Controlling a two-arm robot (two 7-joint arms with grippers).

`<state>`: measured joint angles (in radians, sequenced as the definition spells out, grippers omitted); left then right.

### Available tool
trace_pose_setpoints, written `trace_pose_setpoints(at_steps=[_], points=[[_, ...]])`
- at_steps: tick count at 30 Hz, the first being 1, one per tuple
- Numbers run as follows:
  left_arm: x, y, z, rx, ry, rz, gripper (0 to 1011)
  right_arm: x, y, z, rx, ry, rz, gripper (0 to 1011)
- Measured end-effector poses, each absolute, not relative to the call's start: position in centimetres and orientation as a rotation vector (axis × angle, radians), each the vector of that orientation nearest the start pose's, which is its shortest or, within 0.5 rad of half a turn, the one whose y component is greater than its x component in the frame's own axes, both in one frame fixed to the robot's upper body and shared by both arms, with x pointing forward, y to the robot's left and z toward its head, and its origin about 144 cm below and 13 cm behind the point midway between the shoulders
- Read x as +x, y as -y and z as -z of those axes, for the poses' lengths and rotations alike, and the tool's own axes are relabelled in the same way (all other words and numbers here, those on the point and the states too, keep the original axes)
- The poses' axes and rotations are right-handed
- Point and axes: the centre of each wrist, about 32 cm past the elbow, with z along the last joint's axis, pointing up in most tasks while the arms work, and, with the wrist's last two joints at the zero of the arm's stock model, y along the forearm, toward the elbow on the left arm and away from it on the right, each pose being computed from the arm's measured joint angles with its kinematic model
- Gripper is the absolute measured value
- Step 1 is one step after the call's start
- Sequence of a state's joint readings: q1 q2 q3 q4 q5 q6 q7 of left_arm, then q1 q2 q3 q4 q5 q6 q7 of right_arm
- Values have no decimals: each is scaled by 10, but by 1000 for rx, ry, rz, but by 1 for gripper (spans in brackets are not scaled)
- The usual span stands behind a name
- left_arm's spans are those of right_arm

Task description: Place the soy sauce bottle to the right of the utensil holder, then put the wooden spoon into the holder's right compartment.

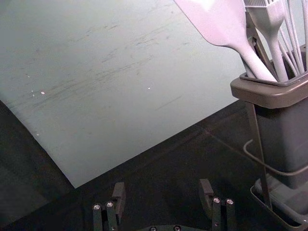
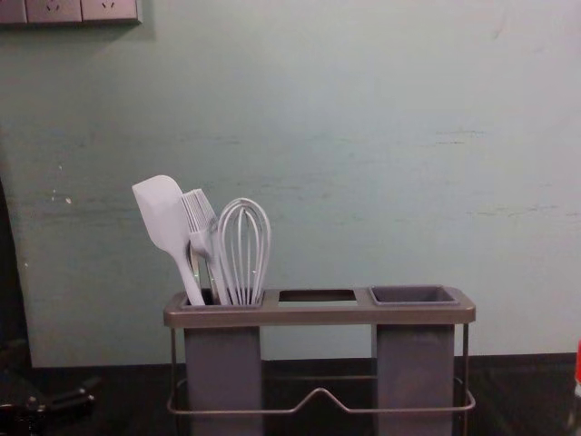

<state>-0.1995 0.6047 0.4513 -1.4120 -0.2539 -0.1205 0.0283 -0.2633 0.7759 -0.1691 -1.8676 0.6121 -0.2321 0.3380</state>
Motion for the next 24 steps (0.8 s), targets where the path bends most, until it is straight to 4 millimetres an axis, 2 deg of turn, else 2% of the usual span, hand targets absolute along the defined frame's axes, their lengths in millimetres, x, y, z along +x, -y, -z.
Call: trace_pose_setpoints(at_steps=[24], points=[[489,-310,-1140,305,285,-1248,1005,413,307,-1169,-39,78,908,1002]])
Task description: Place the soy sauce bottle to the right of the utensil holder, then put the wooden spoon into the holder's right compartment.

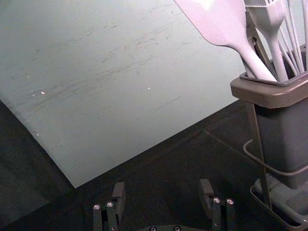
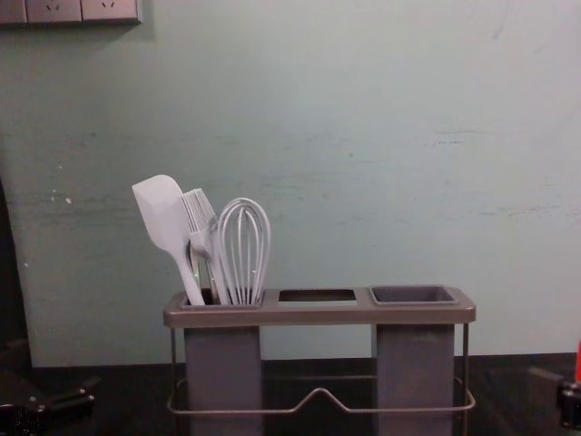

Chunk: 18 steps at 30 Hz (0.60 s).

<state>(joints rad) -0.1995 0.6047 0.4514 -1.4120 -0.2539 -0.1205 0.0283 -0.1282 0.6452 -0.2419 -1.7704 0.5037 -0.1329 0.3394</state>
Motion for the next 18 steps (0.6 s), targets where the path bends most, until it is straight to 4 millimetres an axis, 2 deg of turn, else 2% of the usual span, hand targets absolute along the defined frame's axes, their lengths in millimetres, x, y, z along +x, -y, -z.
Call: trace_pose_setpoints(at_steps=[18], points=[[489,-310,-1140,304,285,-1248,1005,414,305,-1167,-6,79,918,1003]])
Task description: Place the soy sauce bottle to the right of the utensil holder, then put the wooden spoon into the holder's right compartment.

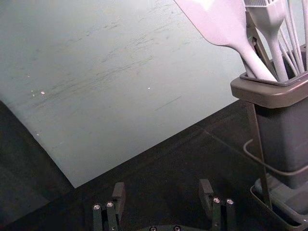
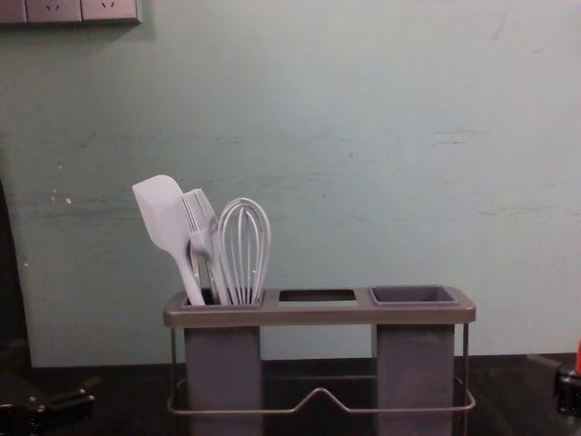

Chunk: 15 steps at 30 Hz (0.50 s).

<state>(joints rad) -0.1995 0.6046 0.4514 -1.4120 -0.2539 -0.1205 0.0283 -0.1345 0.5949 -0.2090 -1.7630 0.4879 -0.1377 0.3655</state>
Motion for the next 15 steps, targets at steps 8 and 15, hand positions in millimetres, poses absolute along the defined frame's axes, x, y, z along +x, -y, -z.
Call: trace_pose_setpoints(at_steps=[8,15], points=[[489,-310,-1140,304,285,-1248,1005,412,307,-1170,-19,86,909,927],[489,-310,-1140,304,285,-1248,1005,409,309,-1172,-30,87,909,739]])
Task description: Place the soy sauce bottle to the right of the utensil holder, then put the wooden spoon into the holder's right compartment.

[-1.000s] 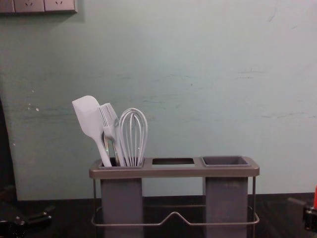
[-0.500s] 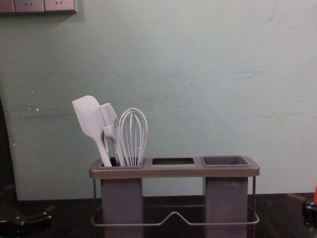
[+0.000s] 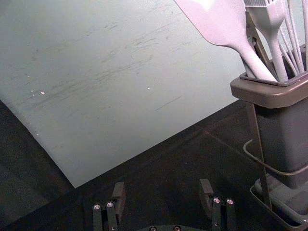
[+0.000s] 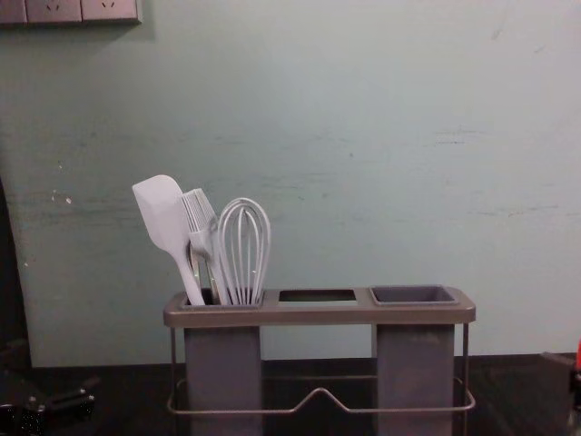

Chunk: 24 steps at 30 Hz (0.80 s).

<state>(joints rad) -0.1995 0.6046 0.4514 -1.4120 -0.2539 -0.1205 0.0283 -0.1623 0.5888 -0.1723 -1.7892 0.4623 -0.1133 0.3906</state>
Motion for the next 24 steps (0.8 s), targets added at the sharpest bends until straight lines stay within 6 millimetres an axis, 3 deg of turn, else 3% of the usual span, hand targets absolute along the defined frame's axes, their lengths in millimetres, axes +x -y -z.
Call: trace_pose_setpoints(at_steps=[11,24], points=[[489,-310,-1140,305,285,-1248,1005,407,311,-1175,-12,77,895,405],[489,-310,-1140,304,285,-1248,1005,408,318,-1185,10,89,893,392]])
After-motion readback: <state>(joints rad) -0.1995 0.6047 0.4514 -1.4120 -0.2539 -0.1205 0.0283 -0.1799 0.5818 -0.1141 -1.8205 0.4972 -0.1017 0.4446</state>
